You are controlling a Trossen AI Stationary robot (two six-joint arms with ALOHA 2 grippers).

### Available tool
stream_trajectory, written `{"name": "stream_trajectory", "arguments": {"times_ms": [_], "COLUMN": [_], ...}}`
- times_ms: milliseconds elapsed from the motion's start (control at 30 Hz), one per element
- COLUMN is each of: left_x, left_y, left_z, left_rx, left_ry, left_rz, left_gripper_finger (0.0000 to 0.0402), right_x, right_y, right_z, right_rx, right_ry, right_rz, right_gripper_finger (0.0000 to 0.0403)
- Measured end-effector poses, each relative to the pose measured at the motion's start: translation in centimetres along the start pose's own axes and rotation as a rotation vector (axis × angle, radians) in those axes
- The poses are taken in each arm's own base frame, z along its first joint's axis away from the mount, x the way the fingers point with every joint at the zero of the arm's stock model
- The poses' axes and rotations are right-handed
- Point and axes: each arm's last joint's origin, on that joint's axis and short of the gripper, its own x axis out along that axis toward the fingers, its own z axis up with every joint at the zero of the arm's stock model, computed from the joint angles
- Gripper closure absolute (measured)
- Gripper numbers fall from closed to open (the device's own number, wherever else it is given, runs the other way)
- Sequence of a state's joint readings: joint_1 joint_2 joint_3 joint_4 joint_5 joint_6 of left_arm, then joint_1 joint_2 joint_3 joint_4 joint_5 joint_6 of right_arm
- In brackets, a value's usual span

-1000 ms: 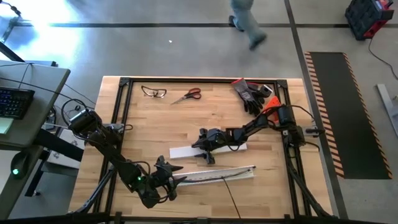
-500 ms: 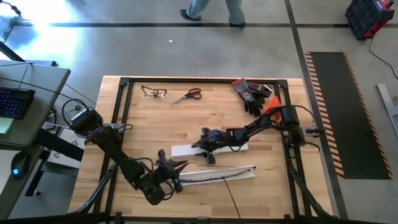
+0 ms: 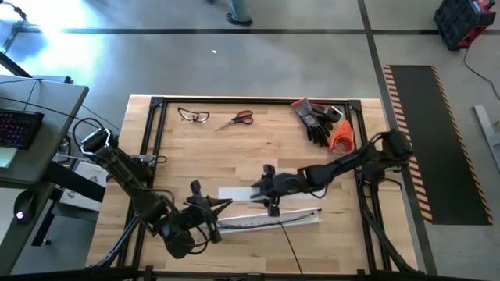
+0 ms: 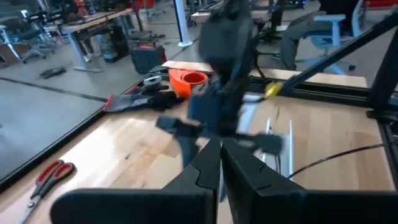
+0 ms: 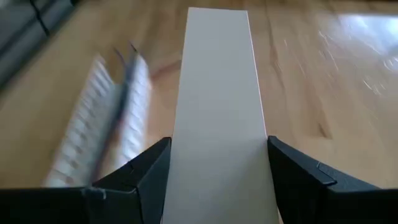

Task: Ziptie cables
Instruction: Close the white cable duct lid

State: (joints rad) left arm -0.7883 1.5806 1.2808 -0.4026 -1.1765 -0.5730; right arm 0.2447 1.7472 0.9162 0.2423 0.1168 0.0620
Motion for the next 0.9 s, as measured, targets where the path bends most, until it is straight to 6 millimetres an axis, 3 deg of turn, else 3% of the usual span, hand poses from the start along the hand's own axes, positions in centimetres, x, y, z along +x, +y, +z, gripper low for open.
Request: {"name": "stream_trajectory", "arguments": {"times_ms": [200, 400, 567, 700, 900], "left_x": [-0.9, -2.4, -3.9, -4.7, -4.1], "left_y": [0.2, 0.4, 0.0, -0.1, -0.5], "left_z": [0.0, -1.8, -4.4, -7.1, -10.1], "left_rx": [-0.027, -0.120, -0.197, -0.241, -0.242], "left_ry": [0.069, 0.229, 0.297, 0.301, 0.319], "left_rz": [-0.042, -0.097, -0.123, -0.111, -0.079], "left_gripper_finger": [0.0402, 0.0401, 0.0401, 0.0401, 0.0401], "right_x": [-0.5, 2.4, 4.6, 4.7, 4.5], "right_y": [4.8, 8.0, 8.6, 8.8, 8.8], "right_z": [2.6, 3.8, 4.2, 4.6, 4.4], "right_rx": [0.017, -0.049, -0.093, -0.090, -0.056], "right_ry": [0.037, 0.142, 0.215, 0.230, 0.257], "right_rz": [0.059, 0.049, 0.028, 0.027, 0.029], "right_gripper_finger": [0.0196, 0.0196, 0.0196, 0.0196, 0.0196]}}
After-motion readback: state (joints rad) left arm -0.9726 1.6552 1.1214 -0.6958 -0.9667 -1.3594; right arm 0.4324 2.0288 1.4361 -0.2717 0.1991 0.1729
